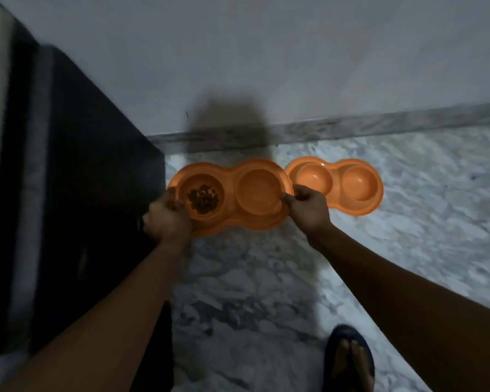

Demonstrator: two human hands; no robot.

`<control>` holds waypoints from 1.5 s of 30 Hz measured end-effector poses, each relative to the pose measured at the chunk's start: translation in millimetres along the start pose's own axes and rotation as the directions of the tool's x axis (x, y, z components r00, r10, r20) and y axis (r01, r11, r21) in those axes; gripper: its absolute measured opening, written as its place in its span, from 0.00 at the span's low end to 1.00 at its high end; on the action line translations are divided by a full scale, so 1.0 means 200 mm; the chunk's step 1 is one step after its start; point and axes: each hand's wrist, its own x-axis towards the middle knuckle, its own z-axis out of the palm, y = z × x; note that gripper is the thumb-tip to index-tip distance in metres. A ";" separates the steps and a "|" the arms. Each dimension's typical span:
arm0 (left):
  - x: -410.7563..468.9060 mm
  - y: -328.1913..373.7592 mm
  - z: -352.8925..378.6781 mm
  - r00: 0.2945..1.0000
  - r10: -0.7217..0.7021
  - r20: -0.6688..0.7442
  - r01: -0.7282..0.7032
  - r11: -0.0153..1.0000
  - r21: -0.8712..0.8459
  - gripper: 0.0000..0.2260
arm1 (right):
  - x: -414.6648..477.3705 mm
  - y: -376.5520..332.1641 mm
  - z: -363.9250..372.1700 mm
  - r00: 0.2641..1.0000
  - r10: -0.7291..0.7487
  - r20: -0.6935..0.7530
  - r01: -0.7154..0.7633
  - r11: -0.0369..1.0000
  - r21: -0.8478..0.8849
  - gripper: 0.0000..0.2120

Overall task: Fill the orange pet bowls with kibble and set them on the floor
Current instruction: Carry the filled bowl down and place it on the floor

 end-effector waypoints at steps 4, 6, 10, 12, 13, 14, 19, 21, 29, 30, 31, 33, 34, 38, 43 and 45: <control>0.21 -0.21 0.23 1.000 -0.025 -0.004 0.025 0.997 0.075 0.18 | 0.20 0.24 0.16 1.000 -0.003 -0.019 0.001 0.996 -0.091 0.22; 0.26 -0.25 0.31 1.000 -0.018 0.012 0.016 0.996 0.089 0.18 | 0.27 0.31 0.20 0.999 -0.014 -0.044 0.009 0.993 -0.122 0.22; 0.32 -0.30 0.41 1.000 -0.006 -0.003 0.006 0.995 0.103 0.18 | 0.35 0.38 0.26 0.995 0.002 -0.096 -0.016 0.990 -0.139 0.20; 0.35 -0.33 0.43 1.000 0.004 -0.007 -0.003 0.997 0.079 0.17 | 0.36 0.39 0.28 0.993 -0.012 -0.120 -0.005 0.990 -0.143 0.19; 0.36 -0.34 0.44 1.000 0.004 0.004 -0.004 0.998 0.060 0.16 | 0.36 0.39 0.29 0.992 -0.020 -0.128 0.002 0.990 -0.140 0.18; 0.36 -0.34 0.44 1.000 -0.006 0.020 0.005 0.999 0.043 0.16 | 0.36 0.38 0.29 0.992 -0.026 -0.126 0.008 0.989 -0.145 0.18; 0.27 -0.27 0.47 0.994 0.106 0.005 -0.106 0.990 0.096 0.19 | 0.31 0.36 0.24 0.991 -0.099 -0.090 0.078 0.974 -0.215 0.18; 0.18 -0.20 0.52 0.972 0.234 -0.003 -0.233 0.967 0.099 0.22 | 0.29 0.34 0.18 0.987 -0.116 -0.107 0.091 0.973 -0.214 0.16; -0.22 0.28 0.93 0.827 0.494 0.267 -0.544 0.823 0.163 0.26 | 0.40 0.34 -0.30 0.953 -0.116 -0.278 0.060 0.978 -0.202 0.13; -0.25 0.32 1.00 0.818 0.499 0.287 -0.558 0.809 0.183 0.26 | 0.43 0.36 -0.36 0.949 -0.106 -0.297 0.043 0.977 -0.211 0.16; -0.27 0.35 1.06 0.815 0.495 0.302 -0.564 0.797 0.215 0.27 | 0.46 0.38 -0.42 0.943 -0.097 -0.320 0.025 0.975 -0.221 0.18; -0.30 0.40 1.17 0.834 0.446 0.325 -0.538 0.788 0.300 0.31 | 0.52 0.45 -0.53 0.924 -0.090 -0.372 -0.009 0.966 -0.258 0.22; -0.30 0.42 1.21 0.853 0.406 0.329 -0.508 0.792 0.340 0.34 | 0.54 0.47 -0.56 0.915 -0.103 -0.391 -0.013 0.959 -0.282 0.23; -0.27 0.41 1.30 0.917 0.238 0.321 -0.375 0.792 0.482 0.40 | 0.60 0.53 -0.66 0.896 -0.089 -0.434 -0.040 0.960 -0.277 0.30; -0.28 0.42 1.35 0.895 0.268 0.356 -0.421 0.771 0.478 0.28 | 0.64 0.57 -0.71 0.918 0.047 -0.395 -0.151 0.959 -0.238 0.17; -0.28 0.43 1.33 0.856 0.339 0.390 -0.496 0.751 0.436 0.27 | 0.62 0.54 -0.74 0.919 0.043 -0.392 -0.133 0.969 -0.206 0.15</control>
